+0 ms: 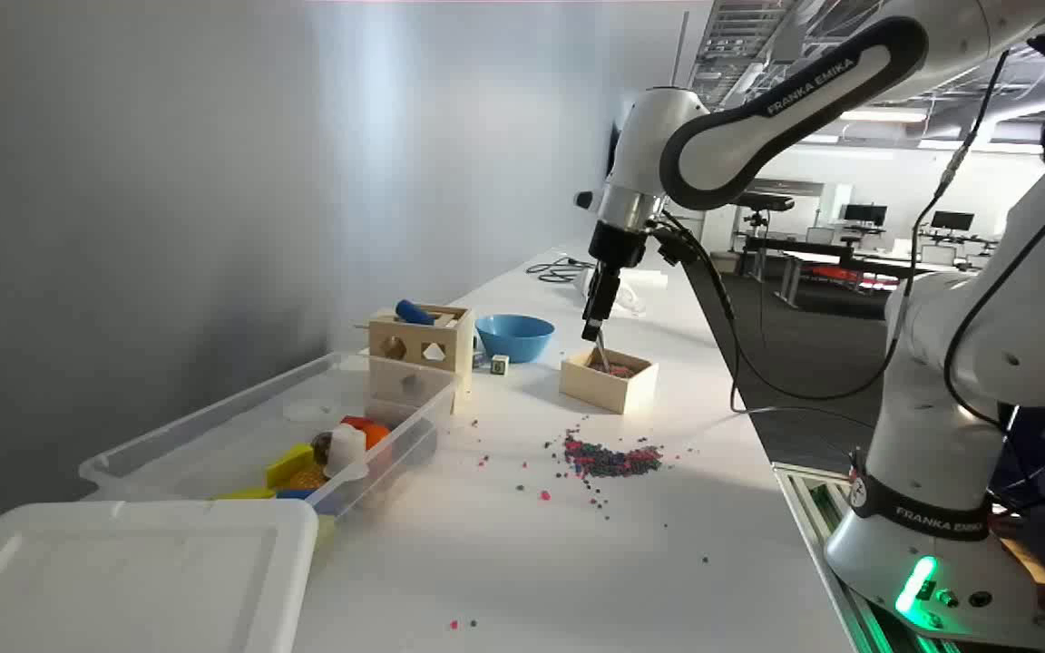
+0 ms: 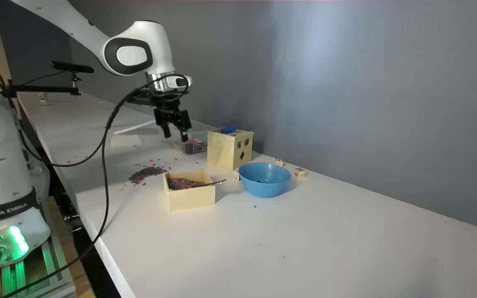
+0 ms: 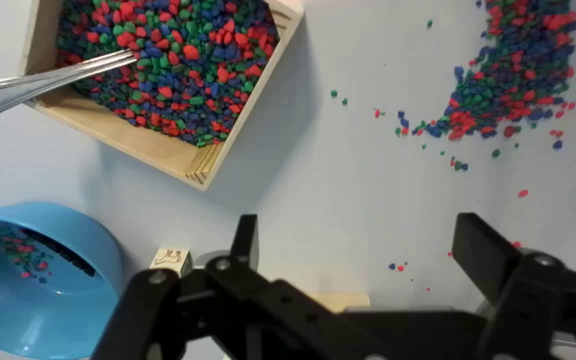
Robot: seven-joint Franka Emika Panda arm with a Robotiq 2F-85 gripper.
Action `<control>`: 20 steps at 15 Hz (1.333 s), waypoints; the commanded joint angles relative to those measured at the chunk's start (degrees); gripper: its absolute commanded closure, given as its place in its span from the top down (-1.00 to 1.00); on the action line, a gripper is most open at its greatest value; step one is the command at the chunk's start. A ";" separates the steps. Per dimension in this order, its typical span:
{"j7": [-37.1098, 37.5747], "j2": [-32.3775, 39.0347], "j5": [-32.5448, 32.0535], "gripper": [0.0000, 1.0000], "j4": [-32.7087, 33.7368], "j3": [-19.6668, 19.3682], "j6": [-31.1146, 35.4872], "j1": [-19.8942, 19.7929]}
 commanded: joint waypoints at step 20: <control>-14.41 27.05 7.34 1.00 30.53 -7.64 -24.37 -12.07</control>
